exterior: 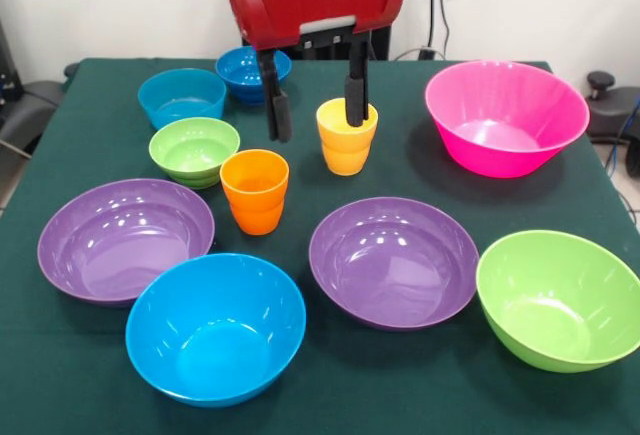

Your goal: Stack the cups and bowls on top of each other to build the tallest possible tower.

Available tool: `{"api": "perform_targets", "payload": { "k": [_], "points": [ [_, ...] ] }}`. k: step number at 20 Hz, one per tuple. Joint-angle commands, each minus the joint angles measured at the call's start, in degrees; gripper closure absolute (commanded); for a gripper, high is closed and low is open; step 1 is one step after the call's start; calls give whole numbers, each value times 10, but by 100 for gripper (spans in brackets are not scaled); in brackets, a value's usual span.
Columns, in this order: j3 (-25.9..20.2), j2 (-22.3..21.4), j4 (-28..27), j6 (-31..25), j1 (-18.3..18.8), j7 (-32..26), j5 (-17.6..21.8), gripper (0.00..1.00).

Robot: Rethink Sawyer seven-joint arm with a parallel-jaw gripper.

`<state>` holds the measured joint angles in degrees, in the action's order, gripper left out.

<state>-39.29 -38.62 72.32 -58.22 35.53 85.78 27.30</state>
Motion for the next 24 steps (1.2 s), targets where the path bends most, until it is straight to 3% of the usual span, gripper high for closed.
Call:
{"api": "perform_targets", "payload": {
  "k": [1, 24],
  "points": [
    [-11, 28, -14, -54, 8, -208, 54, 0],
    [-8, 67, 21, 4, 33, -192, 67, 0]
  ]
}}
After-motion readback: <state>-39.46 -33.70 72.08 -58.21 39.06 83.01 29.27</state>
